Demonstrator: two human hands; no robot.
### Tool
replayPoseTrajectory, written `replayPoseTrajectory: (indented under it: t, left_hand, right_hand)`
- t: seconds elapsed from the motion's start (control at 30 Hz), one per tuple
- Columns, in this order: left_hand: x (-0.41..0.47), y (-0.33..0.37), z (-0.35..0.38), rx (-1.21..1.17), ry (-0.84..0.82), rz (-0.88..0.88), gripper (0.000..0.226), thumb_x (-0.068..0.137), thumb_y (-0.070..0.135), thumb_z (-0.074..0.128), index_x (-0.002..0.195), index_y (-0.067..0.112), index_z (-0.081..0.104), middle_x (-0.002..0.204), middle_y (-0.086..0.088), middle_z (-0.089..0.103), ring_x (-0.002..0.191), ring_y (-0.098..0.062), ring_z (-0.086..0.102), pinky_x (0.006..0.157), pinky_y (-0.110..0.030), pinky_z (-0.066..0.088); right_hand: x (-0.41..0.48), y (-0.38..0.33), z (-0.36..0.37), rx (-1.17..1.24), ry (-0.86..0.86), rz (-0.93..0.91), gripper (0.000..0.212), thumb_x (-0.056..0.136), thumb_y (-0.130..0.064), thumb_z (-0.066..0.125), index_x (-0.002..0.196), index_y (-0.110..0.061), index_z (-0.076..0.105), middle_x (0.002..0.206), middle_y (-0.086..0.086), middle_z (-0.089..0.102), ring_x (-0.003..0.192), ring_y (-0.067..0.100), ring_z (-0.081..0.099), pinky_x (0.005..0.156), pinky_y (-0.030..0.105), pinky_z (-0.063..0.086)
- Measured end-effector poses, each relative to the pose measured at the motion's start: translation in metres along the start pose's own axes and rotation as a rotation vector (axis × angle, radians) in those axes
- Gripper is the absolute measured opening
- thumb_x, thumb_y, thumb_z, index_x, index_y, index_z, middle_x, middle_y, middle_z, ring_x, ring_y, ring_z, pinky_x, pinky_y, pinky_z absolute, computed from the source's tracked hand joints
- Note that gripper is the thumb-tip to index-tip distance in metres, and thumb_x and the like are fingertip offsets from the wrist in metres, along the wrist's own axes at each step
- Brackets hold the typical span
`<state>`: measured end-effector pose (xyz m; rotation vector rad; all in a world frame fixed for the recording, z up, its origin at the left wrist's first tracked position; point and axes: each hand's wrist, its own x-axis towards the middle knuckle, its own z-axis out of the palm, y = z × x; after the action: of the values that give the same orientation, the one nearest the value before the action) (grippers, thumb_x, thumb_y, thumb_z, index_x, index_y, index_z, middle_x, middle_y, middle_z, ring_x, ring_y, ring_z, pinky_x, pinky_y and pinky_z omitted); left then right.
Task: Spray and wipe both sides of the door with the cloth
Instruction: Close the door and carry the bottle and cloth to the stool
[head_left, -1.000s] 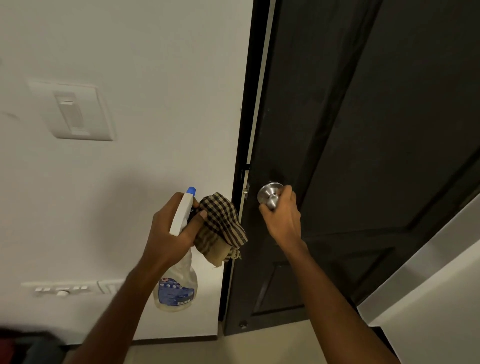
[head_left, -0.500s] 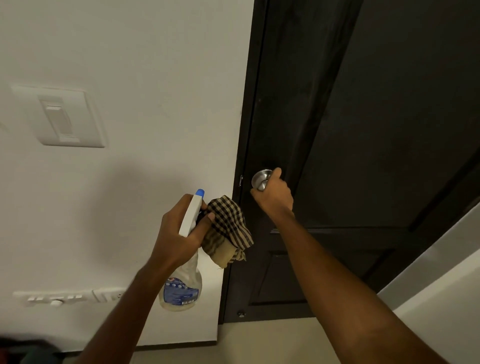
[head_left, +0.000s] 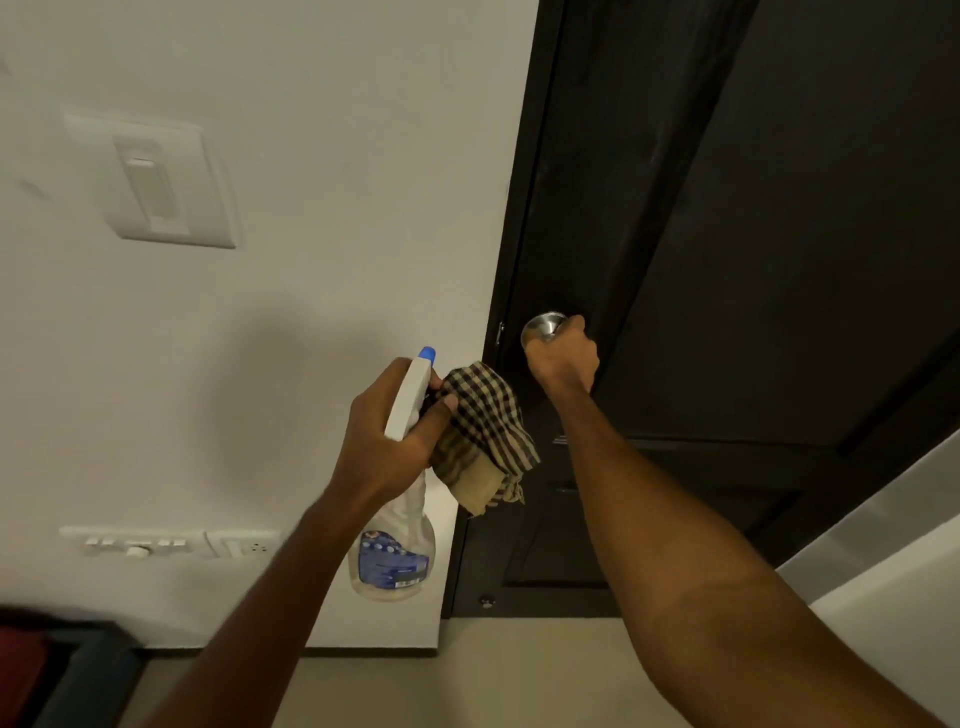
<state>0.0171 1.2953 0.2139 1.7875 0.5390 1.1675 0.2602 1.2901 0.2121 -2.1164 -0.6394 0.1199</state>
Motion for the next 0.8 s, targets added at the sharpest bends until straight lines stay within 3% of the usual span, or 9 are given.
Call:
replayPoseTrajectory:
  t: [0.13, 0.23, 0.4, 0.53, 0.7, 0.8]
  left_hand:
    - [0.01, -0.007, -0.002, -0.008, 0.032, -0.034, 0.017, 0.084, 0.04, 0.066, 0.097, 0.035, 0.055, 0.087, 0.009, 0.065, 0.08, -0.002, 0.066, 0.07, -0.02, 0.057]
    - [0.018, -0.005, -0.003, 0.012, 0.002, 0.004, 0.018, 0.086, 0.039, 0.068, 0.097, 0.034, 0.055, 0.087, 0.009, 0.064, 0.082, 0.001, 0.066, 0.07, -0.012, 0.055]
    - [0.018, 0.006, 0.001, 0.052, -0.043, 0.046, 0.02, 0.083, 0.038, 0.064, 0.098, 0.032, 0.053, 0.087, 0.013, 0.062, 0.085, 0.006, 0.064, 0.072, -0.005, 0.05]
    - [0.014, -0.001, 0.004, 0.057, -0.045, 0.064, 0.021, 0.086, 0.037, 0.065, 0.102, 0.026, 0.055, 0.086, 0.01, 0.063, 0.083, 0.0, 0.066, 0.07, -0.008, 0.052]
    - [0.012, -0.002, 0.007, 0.007, -0.063, 0.017, 0.019, 0.086, 0.037, 0.066, 0.099, 0.029, 0.055, 0.087, 0.008, 0.063, 0.081, 0.003, 0.065, 0.07, -0.006, 0.051]
    - [0.012, 0.001, 0.013, -0.02, -0.09, -0.006, 0.017, 0.083, 0.033, 0.063, 0.097, 0.035, 0.052, 0.086, 0.01, 0.062, 0.081, 0.007, 0.065, 0.068, -0.004, 0.049]
  right_hand:
    - [0.007, 0.004, 0.0, 0.034, -0.011, -0.006, 0.058, 0.09, -0.03, 0.073, 0.137, -0.01, 0.047, 0.128, 0.016, 0.061, 0.112, 0.032, 0.063, 0.078, 0.033, 0.054]
    - [0.01, 0.005, 0.004, 0.057, -0.017, 0.001, 0.057, 0.09, -0.03, 0.074, 0.136, -0.01, 0.047, 0.127, 0.015, 0.06, 0.112, 0.031, 0.063, 0.075, 0.03, 0.054]
    - [0.005, 0.004, 0.0, 0.107, -0.012, 0.031, 0.056, 0.093, -0.03, 0.071, 0.138, -0.01, 0.046, 0.129, 0.014, 0.06, 0.107, 0.025, 0.061, 0.062, 0.021, 0.043]
    - [0.005, 0.004, 0.005, 0.145, 0.016, 0.0, 0.053, 0.093, -0.032, 0.07, 0.136, -0.01, 0.047, 0.127, 0.014, 0.061, 0.108, 0.027, 0.063, 0.069, 0.026, 0.049]
    - [-0.001, 0.01, 0.008, 0.263, 0.007, -0.02, 0.044, 0.095, -0.031, 0.066, 0.129, -0.011, 0.044, 0.124, 0.013, 0.06, 0.1, 0.022, 0.061, 0.061, 0.022, 0.046]
    - [-0.012, 0.021, 0.002, 0.379, -0.094, -0.022, 0.042, 0.098, -0.025, 0.064, 0.13, -0.014, 0.04, 0.126, 0.009, 0.057, 0.105, 0.023, 0.061, 0.069, 0.024, 0.048]
